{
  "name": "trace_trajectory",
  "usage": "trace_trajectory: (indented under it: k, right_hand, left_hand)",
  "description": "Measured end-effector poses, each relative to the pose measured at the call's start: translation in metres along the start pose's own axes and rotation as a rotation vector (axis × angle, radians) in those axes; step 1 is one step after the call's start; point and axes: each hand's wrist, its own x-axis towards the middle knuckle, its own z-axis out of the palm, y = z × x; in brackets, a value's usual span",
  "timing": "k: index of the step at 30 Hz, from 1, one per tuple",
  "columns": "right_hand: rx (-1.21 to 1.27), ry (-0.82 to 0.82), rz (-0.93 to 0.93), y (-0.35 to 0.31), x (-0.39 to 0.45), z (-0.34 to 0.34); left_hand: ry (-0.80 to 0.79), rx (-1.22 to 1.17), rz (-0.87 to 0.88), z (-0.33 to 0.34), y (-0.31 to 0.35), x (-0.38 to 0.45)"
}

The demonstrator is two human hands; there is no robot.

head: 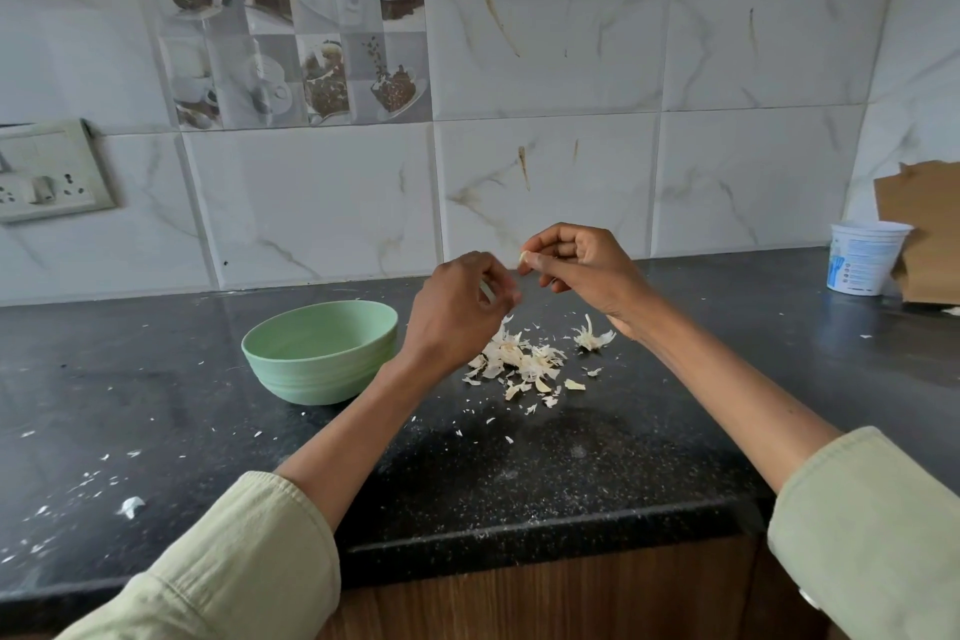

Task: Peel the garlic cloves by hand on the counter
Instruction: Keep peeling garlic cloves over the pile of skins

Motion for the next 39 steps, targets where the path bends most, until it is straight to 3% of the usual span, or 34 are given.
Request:
trace_trajectory:
  k: [10,12,15,17,20,24,28,34,37,39]
  right_hand:
    - [-0.008,-0.144,-0.024,-0.002,-0.003,0.004]
    - [0.005,-0.168,-0.028,-0.004,-0.004,0.003]
    - [-0.064,-0.199,-0.011,-0.003,-0.004,0.002]
    - [-0.289,-0.199,-0.049,0.006,-0.004,0.0]
    - [-0.598,-0.238,-0.075,0.021,-0.004,-0.002]
    - [-0.484,-0.382,-0.009,0.014,-0.004,0.0]
    - [-0.426,-0.684,0.105,0.005,-0.008,-0.002]
    - [-0.381,-0.857,0.231,0.004,-0.012,-0.007]
    - [-0.377,-0.854,0.199,0.005,-0.01,-0.008]
    - [-0.377,-0.841,0.187,0.005,-0.01,-0.009]
  left_hand:
    - [0.063,-0.237,0.078,-0.007,0.007,0.003]
    - [0.071,-0.186,0.119,-0.012,0.008,0.006]
    - [0.143,0.125,0.182,-0.026,0.009,0.011]
    - [0.207,0.36,0.078,-0.038,0.009,0.013]
    - [0.218,0.496,-0.211,-0.05,0.009,0.009]
    - [0.167,0.472,-0.49,-0.062,0.005,0.004]
    - [0.132,0.501,-0.56,-0.063,0.003,0.004]
    - [0.184,0.513,-0.476,-0.056,0.002,0.006]
    - [0.253,0.49,-0.246,-0.045,0.002,0.008]
    - [0.214,0.431,-0.083,-0.033,0.003,0.007]
